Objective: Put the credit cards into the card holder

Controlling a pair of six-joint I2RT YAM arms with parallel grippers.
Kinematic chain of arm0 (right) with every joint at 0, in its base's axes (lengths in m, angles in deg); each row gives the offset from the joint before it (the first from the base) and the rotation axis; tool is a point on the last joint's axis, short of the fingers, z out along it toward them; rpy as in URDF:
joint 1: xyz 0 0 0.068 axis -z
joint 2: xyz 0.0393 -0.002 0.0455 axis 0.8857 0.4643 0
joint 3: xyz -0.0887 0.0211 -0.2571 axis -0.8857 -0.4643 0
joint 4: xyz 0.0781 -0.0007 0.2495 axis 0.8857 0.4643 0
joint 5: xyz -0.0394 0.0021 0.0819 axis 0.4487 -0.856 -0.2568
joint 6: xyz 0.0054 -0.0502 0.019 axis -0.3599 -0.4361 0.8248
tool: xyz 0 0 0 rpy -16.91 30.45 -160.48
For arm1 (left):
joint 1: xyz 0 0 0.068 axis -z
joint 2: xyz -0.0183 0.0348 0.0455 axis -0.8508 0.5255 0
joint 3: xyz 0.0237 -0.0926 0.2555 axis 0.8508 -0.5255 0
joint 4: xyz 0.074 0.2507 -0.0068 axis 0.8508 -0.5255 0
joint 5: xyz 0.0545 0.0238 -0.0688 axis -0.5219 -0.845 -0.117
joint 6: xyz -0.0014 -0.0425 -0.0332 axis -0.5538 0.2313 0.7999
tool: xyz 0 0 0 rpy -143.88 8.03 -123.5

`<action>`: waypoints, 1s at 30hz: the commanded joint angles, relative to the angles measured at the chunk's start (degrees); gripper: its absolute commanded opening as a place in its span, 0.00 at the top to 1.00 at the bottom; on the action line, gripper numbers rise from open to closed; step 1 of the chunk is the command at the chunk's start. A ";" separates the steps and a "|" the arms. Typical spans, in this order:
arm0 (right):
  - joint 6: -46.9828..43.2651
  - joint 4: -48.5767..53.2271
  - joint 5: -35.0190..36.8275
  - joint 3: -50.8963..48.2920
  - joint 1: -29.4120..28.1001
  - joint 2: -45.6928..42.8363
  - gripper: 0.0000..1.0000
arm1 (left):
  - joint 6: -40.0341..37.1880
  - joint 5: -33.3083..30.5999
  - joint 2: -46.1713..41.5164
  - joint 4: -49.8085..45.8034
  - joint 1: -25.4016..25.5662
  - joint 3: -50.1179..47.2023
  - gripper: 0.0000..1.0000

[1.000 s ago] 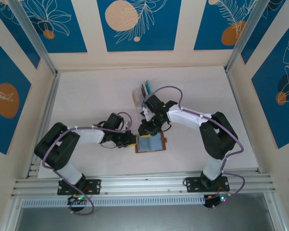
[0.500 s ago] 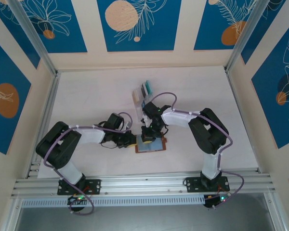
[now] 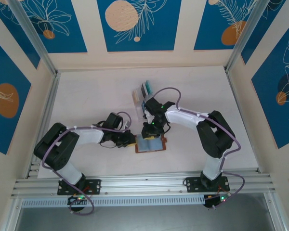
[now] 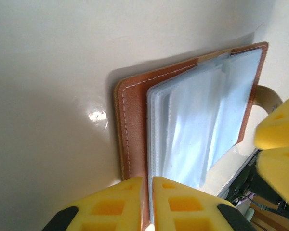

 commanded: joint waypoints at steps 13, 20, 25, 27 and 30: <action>-8.48 12.29 7.33 23.12 7.07 5.65 0.76 | -1.98 3.44 -9.37 -6.61 -8.88 4.19 0.85; -11.28 17.21 11.43 38.09 7.24 16.78 0.73 | 0.45 5.30 0.60 -1.63 -10.94 13.32 0.86; -11.68 19.07 13.99 44.08 7.28 21.38 0.69 | 1.91 5.90 8.02 0.64 -11.04 18.62 0.86; -11.68 19.76 15.88 45.99 7.37 22.78 0.69 | 2.82 6.41 10.46 1.91 -11.11 19.81 0.86; -11.91 20.46 16.65 47.96 7.29 24.63 0.69 | 4.16 6.83 12.61 4.18 -11.11 19.99 0.86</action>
